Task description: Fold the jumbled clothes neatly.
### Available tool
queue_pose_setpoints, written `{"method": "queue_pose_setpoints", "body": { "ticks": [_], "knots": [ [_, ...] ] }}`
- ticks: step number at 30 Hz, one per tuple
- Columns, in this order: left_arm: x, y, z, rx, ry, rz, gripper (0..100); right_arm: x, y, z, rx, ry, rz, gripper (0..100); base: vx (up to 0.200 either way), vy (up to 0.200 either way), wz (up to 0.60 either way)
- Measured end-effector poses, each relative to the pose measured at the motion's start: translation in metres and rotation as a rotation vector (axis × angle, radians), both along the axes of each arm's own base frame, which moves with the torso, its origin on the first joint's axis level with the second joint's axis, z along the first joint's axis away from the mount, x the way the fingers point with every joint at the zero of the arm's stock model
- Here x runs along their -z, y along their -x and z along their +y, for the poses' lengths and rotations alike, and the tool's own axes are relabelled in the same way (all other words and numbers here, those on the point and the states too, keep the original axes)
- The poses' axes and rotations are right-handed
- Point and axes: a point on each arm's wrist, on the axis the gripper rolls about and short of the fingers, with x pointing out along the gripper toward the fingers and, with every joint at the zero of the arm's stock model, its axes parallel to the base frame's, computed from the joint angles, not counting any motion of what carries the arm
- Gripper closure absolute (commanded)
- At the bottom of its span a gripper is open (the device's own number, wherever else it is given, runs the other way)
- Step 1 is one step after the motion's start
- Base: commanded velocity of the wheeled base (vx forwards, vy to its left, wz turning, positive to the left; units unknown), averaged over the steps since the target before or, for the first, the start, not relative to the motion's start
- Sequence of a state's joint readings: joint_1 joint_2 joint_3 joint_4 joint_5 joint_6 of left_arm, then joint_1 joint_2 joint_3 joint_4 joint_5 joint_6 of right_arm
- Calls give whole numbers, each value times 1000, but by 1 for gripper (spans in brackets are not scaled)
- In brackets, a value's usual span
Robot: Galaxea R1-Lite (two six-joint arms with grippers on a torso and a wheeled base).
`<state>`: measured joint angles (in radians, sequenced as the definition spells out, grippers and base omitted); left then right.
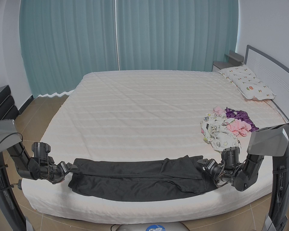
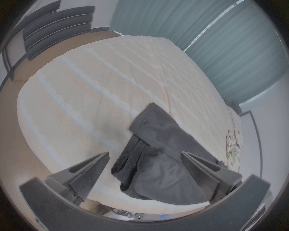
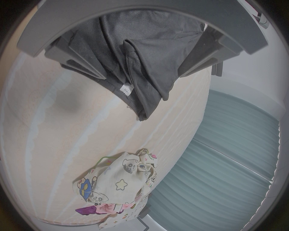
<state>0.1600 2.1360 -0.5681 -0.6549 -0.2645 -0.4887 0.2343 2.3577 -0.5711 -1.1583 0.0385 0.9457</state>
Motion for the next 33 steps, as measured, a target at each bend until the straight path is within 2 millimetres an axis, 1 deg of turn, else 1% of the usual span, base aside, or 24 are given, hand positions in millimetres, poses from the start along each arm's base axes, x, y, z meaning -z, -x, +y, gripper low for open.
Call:
{"method": "queue_pose_setpoints", "body": {
  "ticks": [6,12,13,17,21,24,33],
  "knots": [
    [11,4,-12,87,-44,25,0,0,1,1,-5,1,3,0,0,0,0],
    [17,3,-16,113,-54,40,0,1,1,2,-6,2,3,0,0,0,0],
    [18,3,-16,119,-59,41,100,1,1,2,-6,2,3,0,0,0,0],
    [23,3,-15,123,-78,58,100,0,1,2,-6,2,2,0,0,0,0],
    [27,5,-13,84,-132,85,100,0,1,2,-6,2,2,0,0,0,0],
    [30,8,-8,67,-183,111,100,0,1,2,-6,2,1,0,0,0,0],
    [35,18,5,27,-240,161,100,0,2,2,-5,2,0,0,0,0,0]
  ]
}}
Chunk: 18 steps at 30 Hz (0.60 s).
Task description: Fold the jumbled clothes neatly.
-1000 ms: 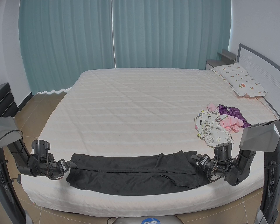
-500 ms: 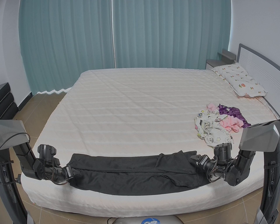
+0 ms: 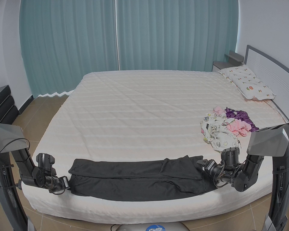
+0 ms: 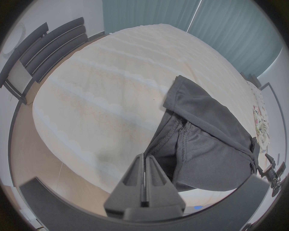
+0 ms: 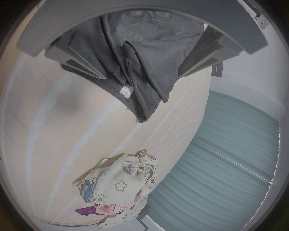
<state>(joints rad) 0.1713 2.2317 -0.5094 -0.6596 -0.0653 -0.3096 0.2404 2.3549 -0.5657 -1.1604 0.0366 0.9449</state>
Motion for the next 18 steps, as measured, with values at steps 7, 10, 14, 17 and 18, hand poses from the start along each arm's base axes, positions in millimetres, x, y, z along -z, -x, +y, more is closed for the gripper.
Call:
{"method": "queue_pose_setpoints", "body": {
  "ticks": [7,10,14,17,18],
  "knots": [
    [2,5,1,-1,-6,27,100,-1,0,0,0,0,-2,0,0,0,0],
    [3,8,2,-3,-15,44,100,-1,0,0,0,-1,-3,0,0,0,0],
    [3,9,3,-11,-23,51,100,-1,0,0,0,-1,-4,0,0,0,0],
    [4,9,5,-17,-25,53,100,-1,0,0,0,-1,-2,0,0,0,0],
    [4,9,6,-19,-24,55,100,-1,0,0,0,-1,-2,0,0,0,0]
  ]
}}
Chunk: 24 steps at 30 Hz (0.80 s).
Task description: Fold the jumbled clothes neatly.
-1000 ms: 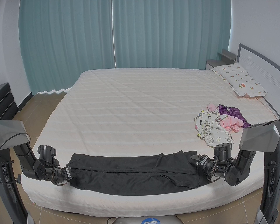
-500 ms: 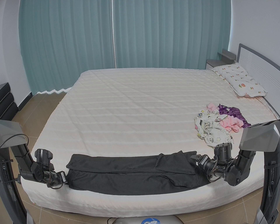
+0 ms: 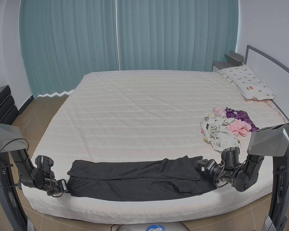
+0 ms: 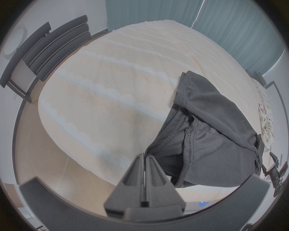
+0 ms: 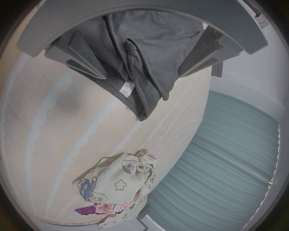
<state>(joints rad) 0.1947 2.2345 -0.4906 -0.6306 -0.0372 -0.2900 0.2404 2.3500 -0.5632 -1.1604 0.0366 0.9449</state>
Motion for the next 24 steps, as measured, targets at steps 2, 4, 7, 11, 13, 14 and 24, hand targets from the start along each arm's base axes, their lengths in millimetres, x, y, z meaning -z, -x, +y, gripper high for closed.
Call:
{"method": "queue_pose_setpoints", "body": {
  "ticks": [2,4,7,11,13,14,24],
  "knots": [
    [0,0,1,-3,0,2,100,0,0,0,0,0,-1,0,0,0,0],
    [0,1,2,-5,0,5,0,-1,0,0,0,0,-2,0,0,0,0],
    [1,2,2,-9,1,12,0,-1,0,0,1,0,-3,0,0,0,0],
    [-1,2,3,-11,2,7,0,-1,0,0,2,1,-1,0,0,0,0],
    [-4,2,3,-12,6,-5,0,-1,0,0,2,1,-2,0,0,0,0],
    [-8,1,4,-13,9,-21,0,-1,0,0,3,1,-2,0,0,0,0],
    [-53,-22,6,60,104,-219,0,-3,1,0,4,0,-10,0,0,0,0]
  ]
}}
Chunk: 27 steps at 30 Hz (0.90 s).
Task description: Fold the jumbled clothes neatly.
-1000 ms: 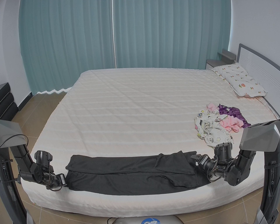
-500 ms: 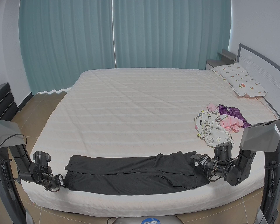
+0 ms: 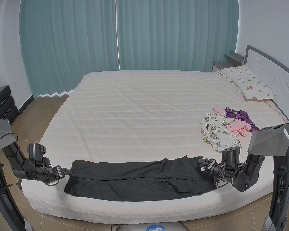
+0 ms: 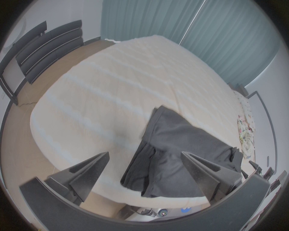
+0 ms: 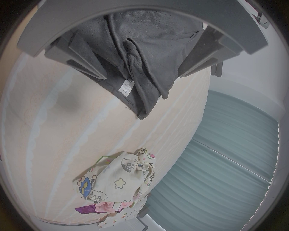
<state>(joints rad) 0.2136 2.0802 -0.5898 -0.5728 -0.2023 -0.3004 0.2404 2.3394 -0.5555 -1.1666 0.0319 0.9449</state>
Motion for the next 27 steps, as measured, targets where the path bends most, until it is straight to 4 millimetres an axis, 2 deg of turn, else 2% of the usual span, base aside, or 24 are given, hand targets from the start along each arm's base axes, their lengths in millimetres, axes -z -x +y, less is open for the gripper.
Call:
{"method": "queue_pose_setpoints", "body": {
  "ticks": [5,11,18,27],
  "knots": [
    [-5,-23,-5,45,-12,-48,0,0,0,0,1,0,-1,0,0,0,0],
    [12,-42,-9,151,-36,-7,0,0,1,0,1,2,0,0,0,0,0],
    [29,-48,-11,181,-16,24,0,0,2,1,-5,3,2,0,0,0,0],
    [39,-50,-14,226,-6,36,0,0,2,2,-8,3,2,0,0,0,0]
  ]
}}
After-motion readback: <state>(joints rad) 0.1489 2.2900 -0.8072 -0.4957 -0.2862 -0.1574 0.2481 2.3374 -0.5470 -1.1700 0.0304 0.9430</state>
